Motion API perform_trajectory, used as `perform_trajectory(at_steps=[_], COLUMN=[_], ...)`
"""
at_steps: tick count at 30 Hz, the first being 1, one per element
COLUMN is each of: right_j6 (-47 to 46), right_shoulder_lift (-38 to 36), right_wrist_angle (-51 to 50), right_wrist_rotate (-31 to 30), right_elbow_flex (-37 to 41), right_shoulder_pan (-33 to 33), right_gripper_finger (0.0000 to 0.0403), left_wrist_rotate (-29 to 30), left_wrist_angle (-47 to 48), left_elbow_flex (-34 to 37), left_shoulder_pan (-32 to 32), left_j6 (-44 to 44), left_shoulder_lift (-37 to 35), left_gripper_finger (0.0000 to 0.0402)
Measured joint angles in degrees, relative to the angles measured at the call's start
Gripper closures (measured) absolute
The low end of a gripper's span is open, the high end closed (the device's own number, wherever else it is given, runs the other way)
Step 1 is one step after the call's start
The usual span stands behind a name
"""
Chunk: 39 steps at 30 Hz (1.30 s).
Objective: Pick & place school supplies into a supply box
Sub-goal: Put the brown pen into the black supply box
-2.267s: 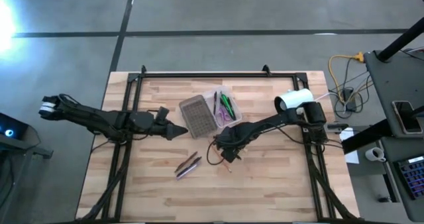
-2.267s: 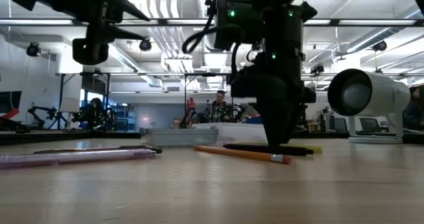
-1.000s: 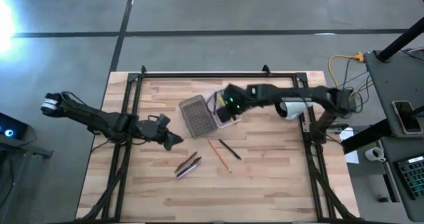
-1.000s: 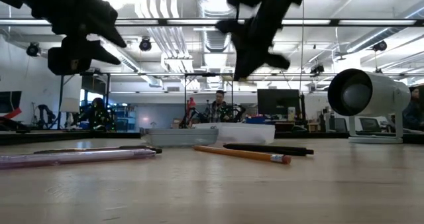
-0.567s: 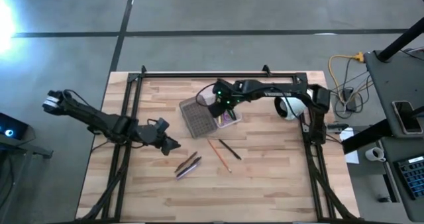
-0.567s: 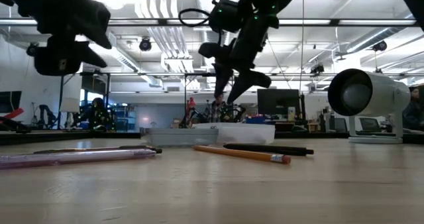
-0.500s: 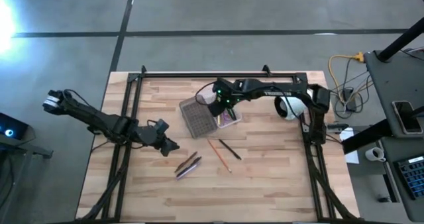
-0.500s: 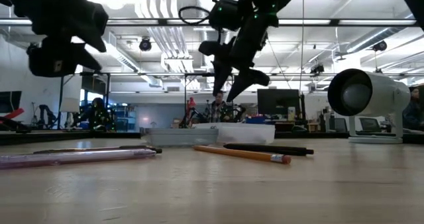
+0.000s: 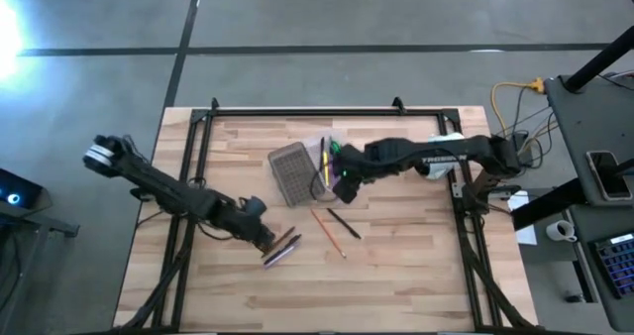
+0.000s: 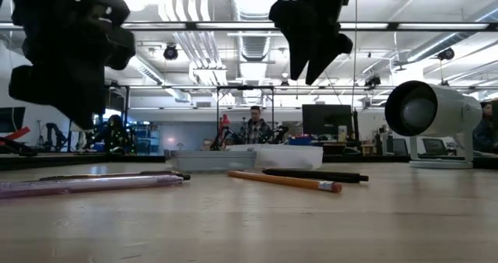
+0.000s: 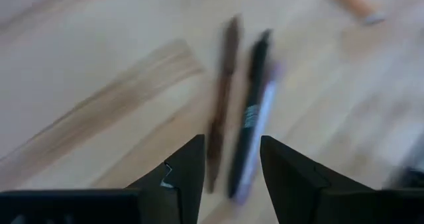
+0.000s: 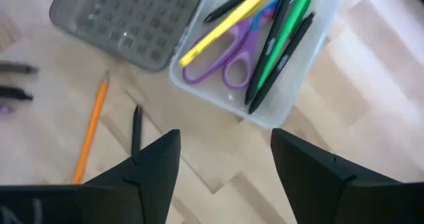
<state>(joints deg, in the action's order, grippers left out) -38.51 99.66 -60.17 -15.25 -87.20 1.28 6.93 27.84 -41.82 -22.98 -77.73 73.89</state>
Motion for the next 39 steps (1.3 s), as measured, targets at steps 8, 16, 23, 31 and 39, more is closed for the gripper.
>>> perform_trajectory(at_steps=[8,16,23,31,39], right_j6=[-1.61,-1.58,-2.28,-4.66,-6.04], right_shoulder_lift=[0.1,-0.09,-0.59,-1.03,-1.47], right_wrist_angle=[-1.27,-4.81,-6.06,-6.85,-6.99], right_wrist_rotate=[-0.22,-0.11,-0.37,-1.48,-1.51], right_elbow_flex=[0.33,0.33,0.35,0.35,0.37], right_shoulder_pan=[-2.9,-4.45,-5.98,-6.27,-6.81], right_gripper_finger=[0.0175,0.0179,0.0179,0.0179,0.0179], left_wrist_rotate=[1.51,2.42,2.02,2.02,0.02], left_wrist_angle=[25.26,21.41,18.43,16.23,11.68], left_elbow_flex=[-19.41,-25.59,-25.22,-22.44,-18.33], left_shoulder_pan=[-0.33,0.65,1.85,2.49,2.53], left_j6=[7.19,12.2,12.76,14.71,17.9], left_shoulder_lift=[17.49,26.16,29.45,29.52,29.2], left_gripper_finger=[0.0272,0.0272,0.0272,0.0272,0.0296])
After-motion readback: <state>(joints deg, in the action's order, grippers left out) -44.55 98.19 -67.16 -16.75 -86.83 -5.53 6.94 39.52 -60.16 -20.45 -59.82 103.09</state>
